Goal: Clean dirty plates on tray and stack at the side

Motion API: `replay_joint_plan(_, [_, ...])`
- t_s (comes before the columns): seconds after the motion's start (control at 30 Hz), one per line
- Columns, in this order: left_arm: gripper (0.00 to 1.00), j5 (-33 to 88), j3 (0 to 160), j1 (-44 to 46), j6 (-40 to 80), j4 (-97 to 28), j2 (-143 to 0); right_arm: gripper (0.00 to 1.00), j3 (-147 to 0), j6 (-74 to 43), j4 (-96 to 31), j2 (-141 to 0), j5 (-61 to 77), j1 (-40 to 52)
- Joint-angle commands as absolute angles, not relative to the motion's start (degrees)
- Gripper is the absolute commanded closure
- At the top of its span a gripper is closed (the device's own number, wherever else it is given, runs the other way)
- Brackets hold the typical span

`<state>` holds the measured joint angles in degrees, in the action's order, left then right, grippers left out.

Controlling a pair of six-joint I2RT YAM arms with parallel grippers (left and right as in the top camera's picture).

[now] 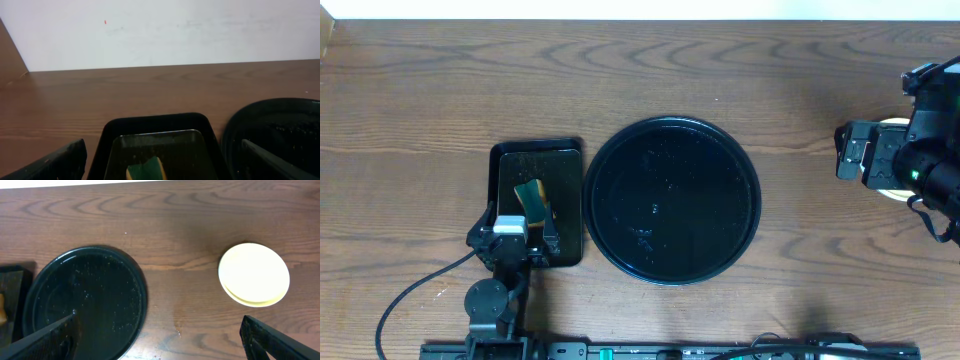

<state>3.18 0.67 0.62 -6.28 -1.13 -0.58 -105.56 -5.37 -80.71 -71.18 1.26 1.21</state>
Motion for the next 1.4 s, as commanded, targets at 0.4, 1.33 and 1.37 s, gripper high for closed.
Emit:
replay_joint_plan(0.4, [0.05,2.9,0.2,0.4,-7.0,-3.8,-0.6,0.01,-106.1,-4.6,-80.7,-70.9,0.7,1.9])
replay_joint_plan(1.33, [0.05,2.9,0.2,0.4,-7.0,-3.8,-0.6,0.01,-74.8,-2.5,-46.0,-40.3,-9.3,1.9])
replay_joint_plan(1.37, [0.05,2.9,0.2,0.4,-7.0,-3.8,-0.6,0.01,-71.5,-2.4,-43.7,-37.3,-8.8,1.9])
